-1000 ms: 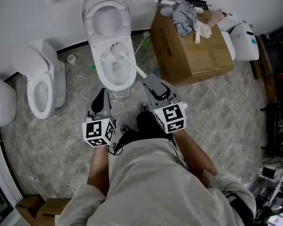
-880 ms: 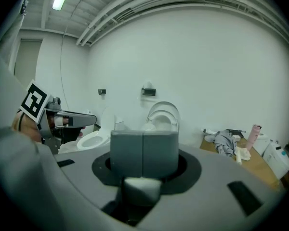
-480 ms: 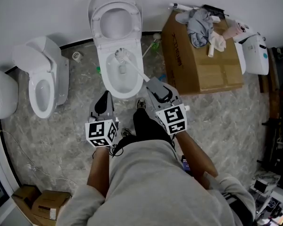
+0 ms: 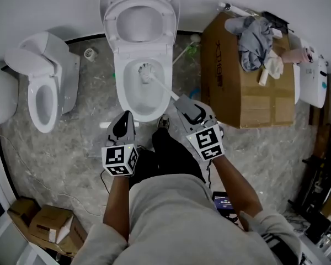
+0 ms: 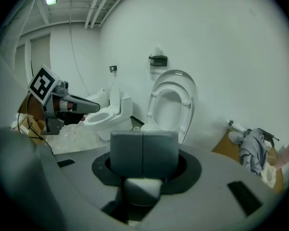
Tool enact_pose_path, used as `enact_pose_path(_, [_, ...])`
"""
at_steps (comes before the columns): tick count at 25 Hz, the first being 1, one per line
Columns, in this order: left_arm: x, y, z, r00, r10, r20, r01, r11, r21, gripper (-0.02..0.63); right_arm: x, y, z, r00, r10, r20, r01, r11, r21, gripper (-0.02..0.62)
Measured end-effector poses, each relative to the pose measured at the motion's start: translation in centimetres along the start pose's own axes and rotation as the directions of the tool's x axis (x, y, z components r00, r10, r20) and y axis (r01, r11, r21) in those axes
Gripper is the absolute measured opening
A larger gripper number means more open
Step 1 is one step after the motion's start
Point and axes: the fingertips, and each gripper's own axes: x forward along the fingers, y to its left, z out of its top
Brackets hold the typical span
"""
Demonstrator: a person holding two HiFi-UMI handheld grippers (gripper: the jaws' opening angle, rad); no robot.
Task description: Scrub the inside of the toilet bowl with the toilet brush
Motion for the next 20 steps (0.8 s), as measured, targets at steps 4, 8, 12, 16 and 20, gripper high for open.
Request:
enact_pose_path(4, [3.0,1.6,-2.4,0.998,0.010,-0.056,-0.011,1.000,-0.025,0.009,4.1,-1.7,-1.2,0.998,0.035,-0.057,-0.037,0.999,-0.035,0.147])
enact_pose_path(8, [5.2,3.4,-5.5,0.995,0.009,-0.098,-0.015,0.998,-0.066,0.009,8.2,-2.2,-3.1,0.990,0.067,-0.126,-0.076,0.995,-0.062,0.147])
enact_pose_path(12, [7.2,5.5,-9.5,0.991,0.014,-0.136,-0.032,0.991,-0.134,0.009,12.6,-2.0,-5.4,0.975,0.093,-0.201,-0.113,0.990,-0.089,0.147])
enact_pose_path(16, [9.1,7.6,-13.1,0.983,0.029,-0.184,-0.056,0.988,-0.144,0.009,16.0,-1.6,-6.7,0.966,0.097,-0.241,-0.126,0.986,-0.109,0.147])
enact_pose_path(20, [11.1,9.5,-15.5,0.981,0.021,-0.194,-0.054,0.985,-0.165,0.009,19.1,-1.4,-7.9,0.957,0.098,-0.271,-0.135,0.984,-0.120,0.147])
